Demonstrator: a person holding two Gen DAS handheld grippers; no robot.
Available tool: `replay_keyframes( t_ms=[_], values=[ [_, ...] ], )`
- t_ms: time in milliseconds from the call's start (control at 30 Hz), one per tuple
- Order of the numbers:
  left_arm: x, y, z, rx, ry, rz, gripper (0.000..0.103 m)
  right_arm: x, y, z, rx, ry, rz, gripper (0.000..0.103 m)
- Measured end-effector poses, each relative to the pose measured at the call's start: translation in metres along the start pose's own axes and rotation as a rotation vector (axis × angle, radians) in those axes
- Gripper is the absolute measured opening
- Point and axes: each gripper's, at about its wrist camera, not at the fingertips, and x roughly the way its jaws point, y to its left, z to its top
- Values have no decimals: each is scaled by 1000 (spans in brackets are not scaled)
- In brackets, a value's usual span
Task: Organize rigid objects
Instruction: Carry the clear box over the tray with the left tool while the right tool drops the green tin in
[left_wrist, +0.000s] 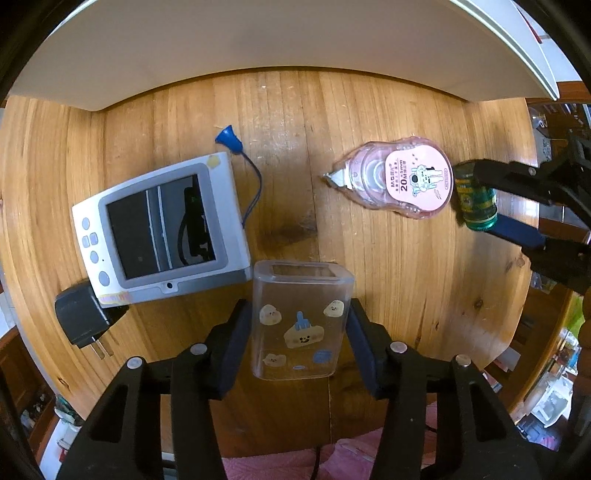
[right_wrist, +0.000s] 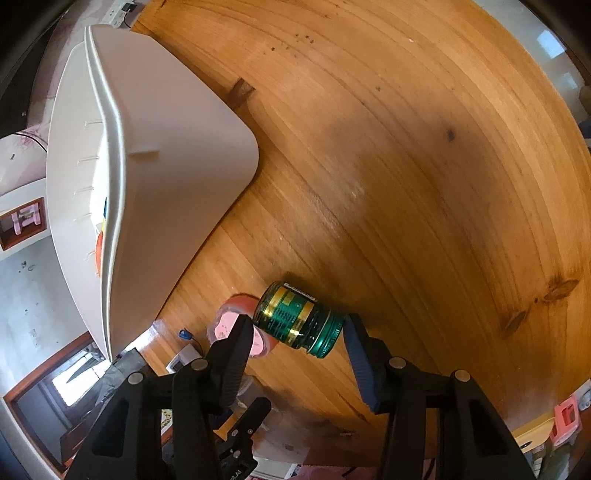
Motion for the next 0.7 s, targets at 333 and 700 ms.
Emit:
replay_keyframes(
  t_ms=[333,700],
  values=[
    [-2,1,-15,-27,-9,16,55,-13,-9,-9,-13,9,32,51],
    [-40,16,-48,-104,-115,-3,55,-57,-4,-18,-133,-76,30,51]
  ],
)
